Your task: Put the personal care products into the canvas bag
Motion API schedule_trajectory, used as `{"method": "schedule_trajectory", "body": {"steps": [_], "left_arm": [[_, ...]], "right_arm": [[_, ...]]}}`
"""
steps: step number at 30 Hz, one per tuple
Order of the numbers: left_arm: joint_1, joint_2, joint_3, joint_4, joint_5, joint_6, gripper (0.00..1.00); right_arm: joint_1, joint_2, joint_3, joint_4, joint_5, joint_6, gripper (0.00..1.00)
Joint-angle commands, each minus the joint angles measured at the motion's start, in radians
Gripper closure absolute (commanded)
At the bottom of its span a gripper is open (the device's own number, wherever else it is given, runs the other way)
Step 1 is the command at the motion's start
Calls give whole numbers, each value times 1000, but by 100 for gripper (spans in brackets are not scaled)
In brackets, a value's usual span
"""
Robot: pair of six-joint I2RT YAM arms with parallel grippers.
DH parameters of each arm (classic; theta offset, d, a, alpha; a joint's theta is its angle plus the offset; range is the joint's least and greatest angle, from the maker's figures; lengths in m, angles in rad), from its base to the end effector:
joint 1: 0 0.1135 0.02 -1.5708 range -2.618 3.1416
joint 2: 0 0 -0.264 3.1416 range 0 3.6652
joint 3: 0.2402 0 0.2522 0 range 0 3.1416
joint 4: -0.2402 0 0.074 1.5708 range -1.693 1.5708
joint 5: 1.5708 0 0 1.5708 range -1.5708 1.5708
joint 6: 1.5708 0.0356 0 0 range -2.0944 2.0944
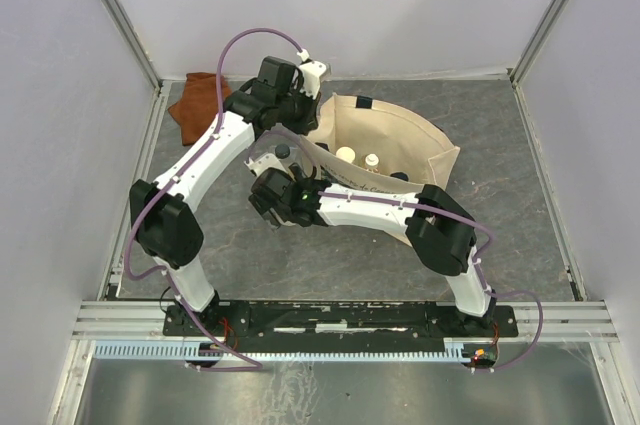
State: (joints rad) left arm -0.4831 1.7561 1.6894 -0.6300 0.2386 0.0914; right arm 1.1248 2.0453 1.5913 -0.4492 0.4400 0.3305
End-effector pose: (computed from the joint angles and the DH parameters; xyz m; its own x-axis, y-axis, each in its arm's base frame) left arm 0.3506 -0.1934 0.3468 -0.5100 0.3677 -0.7776 0.6612 0.7458 -0.0810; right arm 0.2090 0.4020 0.2114 -0.5484 -0.4663 -0.6941 -0.5545 0.8241 -0.1155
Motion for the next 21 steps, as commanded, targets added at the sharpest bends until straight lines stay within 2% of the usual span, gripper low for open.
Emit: {"method": "schedule_trajectory", "body": {"steps": [1, 9, 11, 16, 21], "left_arm": [[13, -56, -8, 29, 11, 18, 97], [14, -59, -12, 32, 11, 19, 97], [15, -58, -12, 31, 11, 19, 97], [16, -59, -15, 32, 13, 16, 97], [16, -62, -21, 35, 14, 13, 97]], "right_arm": [[1, -1, 44, 79, 55, -21, 0], [1, 14, 32, 111, 39, -26, 1], [1, 16, 28, 112, 31, -25, 3], [1, 6, 10, 105, -6, -22, 20], [2, -15, -19, 89, -22, -5, 52]]}}
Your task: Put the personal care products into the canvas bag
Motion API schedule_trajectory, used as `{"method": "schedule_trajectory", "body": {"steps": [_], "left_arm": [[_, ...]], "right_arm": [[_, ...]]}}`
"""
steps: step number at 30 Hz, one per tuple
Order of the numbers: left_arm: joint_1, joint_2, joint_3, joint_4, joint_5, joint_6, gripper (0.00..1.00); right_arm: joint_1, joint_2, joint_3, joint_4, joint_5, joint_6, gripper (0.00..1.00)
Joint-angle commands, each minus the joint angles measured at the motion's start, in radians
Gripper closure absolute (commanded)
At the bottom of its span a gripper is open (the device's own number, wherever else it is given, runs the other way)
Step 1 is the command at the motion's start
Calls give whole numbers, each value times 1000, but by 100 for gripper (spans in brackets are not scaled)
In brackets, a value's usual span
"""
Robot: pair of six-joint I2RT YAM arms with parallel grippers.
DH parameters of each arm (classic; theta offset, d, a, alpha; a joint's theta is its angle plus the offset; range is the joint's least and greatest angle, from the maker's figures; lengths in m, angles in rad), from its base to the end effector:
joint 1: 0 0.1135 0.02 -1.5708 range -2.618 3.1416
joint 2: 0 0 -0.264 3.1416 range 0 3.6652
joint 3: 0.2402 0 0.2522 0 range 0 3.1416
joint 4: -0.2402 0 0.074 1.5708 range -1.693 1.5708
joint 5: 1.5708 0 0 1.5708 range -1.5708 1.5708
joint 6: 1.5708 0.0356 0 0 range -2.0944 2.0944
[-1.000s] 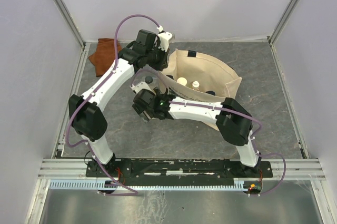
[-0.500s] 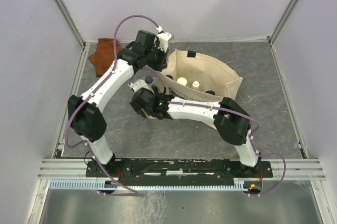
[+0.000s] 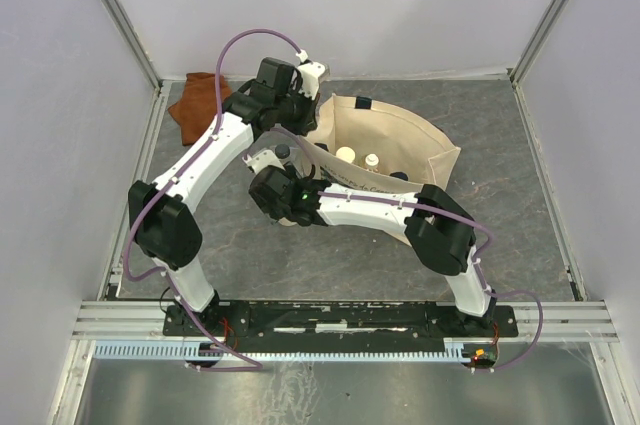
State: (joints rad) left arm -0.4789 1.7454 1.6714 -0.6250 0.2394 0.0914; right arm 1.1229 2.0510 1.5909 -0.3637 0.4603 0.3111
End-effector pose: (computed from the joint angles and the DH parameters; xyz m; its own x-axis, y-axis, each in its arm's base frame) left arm 0.3491 -0.1908 0.3453 -0.5131 0.3663 -0.7762 0.6583 0.7482 -0.0821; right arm 0.2135 0.4078 0.2149 -0.5097 -0.4276 -0.7466 -0.5471 0.8308 -0.1023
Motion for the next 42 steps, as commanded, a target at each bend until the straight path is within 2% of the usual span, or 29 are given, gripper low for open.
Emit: {"method": "schedule_trajectory", "body": {"steps": [1, 8, 16, 25, 30, 34, 38, 42], "left_arm": [[12, -51, -3, 29, 14, 11, 97], [11, -50, -8, 31, 16, 9, 97], [12, -45, -7, 32, 21, 6, 97], [13, -46, -10, 33, 23, 5, 97], [12, -40, -14, 33, 21, 3, 97], [14, -42, -19, 33, 19, 5, 97], [13, -44, -24, 32, 17, 8, 97], [12, -45, -23, 33, 17, 5, 97]], "right_arm": [[3, -27, -27, 0, -45, 19, 55], [33, -123, -106, -62, -84, 59, 59], [123, -303, -222, -200, -40, 148, 65], [225, -522, -238, -482, 65, 333, 68], [240, -661, -182, -624, 121, 411, 63], [238, -748, -75, -732, 200, 418, 58], [234, -751, 103, -869, 276, 393, 53], [207, -739, 238, -899, 319, 316, 49]]}}
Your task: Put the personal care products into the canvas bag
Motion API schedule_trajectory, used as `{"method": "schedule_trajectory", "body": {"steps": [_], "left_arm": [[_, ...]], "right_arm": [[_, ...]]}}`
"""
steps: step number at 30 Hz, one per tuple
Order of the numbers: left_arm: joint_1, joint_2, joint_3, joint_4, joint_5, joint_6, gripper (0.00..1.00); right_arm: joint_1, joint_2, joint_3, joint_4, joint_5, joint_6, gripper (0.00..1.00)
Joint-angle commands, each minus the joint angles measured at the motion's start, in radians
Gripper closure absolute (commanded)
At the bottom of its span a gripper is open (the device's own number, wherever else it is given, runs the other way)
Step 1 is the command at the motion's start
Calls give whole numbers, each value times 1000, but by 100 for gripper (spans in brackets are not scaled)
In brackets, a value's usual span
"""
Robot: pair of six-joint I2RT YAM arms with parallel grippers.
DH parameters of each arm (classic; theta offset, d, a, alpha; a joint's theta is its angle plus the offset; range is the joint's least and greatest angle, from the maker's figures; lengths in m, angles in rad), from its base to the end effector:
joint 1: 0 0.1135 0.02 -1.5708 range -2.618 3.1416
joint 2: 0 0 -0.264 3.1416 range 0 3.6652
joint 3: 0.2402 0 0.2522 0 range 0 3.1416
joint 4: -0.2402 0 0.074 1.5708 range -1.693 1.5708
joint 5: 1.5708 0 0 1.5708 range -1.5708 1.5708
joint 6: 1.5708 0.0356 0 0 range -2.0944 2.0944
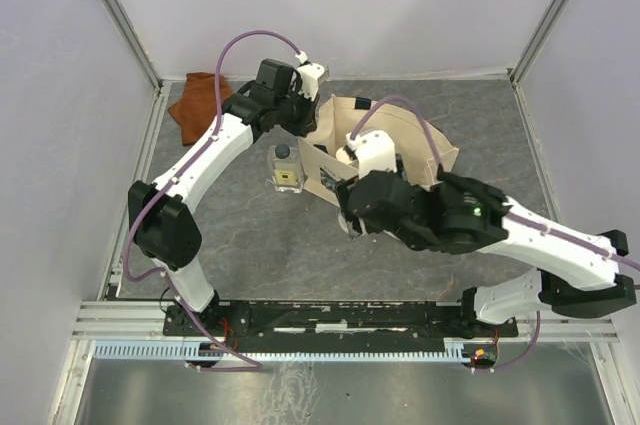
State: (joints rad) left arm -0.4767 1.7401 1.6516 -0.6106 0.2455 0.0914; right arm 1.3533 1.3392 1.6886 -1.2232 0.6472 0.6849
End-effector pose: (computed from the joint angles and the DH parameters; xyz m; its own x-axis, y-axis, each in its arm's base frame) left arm 0.3486 -0.1898 0.3420 -0.5137 0.3649 -0.7765 0.6600 0.7463 -0.0859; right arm 0.0716 0.2246 0.4322 -0.5681 -0.2319 -0.7896 -0.4339 0.8997 0.0480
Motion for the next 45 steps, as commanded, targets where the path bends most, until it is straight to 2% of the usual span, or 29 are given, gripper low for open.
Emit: {"method": "schedule_trajectory", "body": {"steps": [1, 4, 11, 16, 19, 24, 30, 37, 45], "left_arm": [[11, -41, -3, 18, 12, 5, 97], [11, -44, -7, 18, 14, 4, 97], [11, -47, -1, 12, 12, 7, 97], [10, -49, 2, 12, 12, 7, 97], [11, -50, 3, 12, 12, 8, 97], [11, -49, 2, 11, 17, 14, 97], [10, -59, -5, 7, 28, 20, 97], [10, -63, -13, 7, 26, 19, 97], [10, -64, -16, 7, 23, 19, 97]], "right_arm": [[-42, -25, 167, -34, 133, -93, 48], [-130, -22, 223, 19, 117, -183, 47], [-426, 47, 314, 137, -71, -366, 46], [-593, 152, 404, 175, -233, -424, 47], [-655, 189, 387, 188, -280, -424, 48], [-696, 153, 181, 301, -305, -395, 49], [-715, 116, 11, 380, -282, -385, 50], [-728, 86, -100, 417, -250, -381, 51], [-748, 48, -144, 380, -192, -376, 51]]}}
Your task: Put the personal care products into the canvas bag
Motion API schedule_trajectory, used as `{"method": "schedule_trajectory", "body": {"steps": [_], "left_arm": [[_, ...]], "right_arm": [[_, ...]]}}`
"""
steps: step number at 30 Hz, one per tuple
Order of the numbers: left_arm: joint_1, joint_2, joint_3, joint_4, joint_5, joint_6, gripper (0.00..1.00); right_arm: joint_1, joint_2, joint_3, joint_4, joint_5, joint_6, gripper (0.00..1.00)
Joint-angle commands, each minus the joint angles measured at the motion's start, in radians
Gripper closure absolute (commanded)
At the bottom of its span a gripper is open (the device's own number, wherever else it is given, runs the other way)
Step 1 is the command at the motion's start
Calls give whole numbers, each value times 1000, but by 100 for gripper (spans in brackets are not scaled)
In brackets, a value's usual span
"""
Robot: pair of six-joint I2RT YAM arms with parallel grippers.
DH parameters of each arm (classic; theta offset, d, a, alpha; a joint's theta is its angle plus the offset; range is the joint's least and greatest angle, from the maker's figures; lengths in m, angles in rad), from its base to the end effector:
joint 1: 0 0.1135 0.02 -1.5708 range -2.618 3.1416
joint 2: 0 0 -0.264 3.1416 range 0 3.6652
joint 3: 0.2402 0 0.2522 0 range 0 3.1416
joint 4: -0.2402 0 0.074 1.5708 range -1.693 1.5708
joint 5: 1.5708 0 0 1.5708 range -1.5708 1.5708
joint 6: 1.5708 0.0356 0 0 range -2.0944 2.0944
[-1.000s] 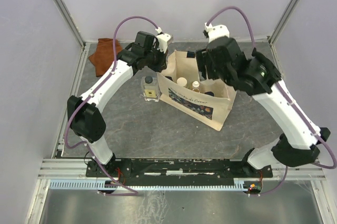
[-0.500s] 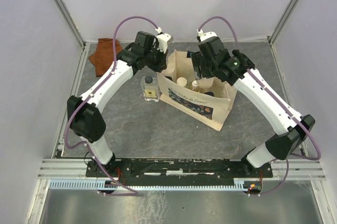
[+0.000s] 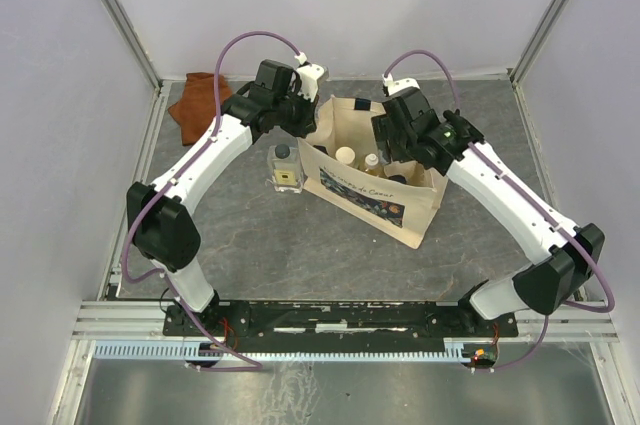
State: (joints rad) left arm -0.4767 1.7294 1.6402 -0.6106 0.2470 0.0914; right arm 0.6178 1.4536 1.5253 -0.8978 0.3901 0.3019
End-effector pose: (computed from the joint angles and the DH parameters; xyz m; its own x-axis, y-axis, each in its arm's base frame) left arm 0.3461 -0.1885 0.3422 -0.5141 0.3651 -0.7762 0.6608 0.7455 -0.0870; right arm 0.2537 0.1637 0.3745 -0.6691 -0.1381 -0.7302 -0.1327 0.9890 -0.0655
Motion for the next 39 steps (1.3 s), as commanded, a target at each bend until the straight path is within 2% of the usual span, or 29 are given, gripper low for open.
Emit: {"method": "schedule_trajectory", "body": {"steps": [1, 6, 12, 39], "left_arm": [[11, -51, -4, 8, 21, 17, 97], [11, -50, -3, 8, 21, 12, 97], [10, -46, -5, 7, 22, 8, 97], [11, -36, -3, 7, 23, 5, 97]], "right_arm": [[-17, -75, 17, 50, 70, 7, 51], [-36, -106, -15, 40, 67, 9, 51], [-53, -113, -141, 100, 25, 41, 52], [-56, -41, -469, 231, -93, 149, 55]]}}
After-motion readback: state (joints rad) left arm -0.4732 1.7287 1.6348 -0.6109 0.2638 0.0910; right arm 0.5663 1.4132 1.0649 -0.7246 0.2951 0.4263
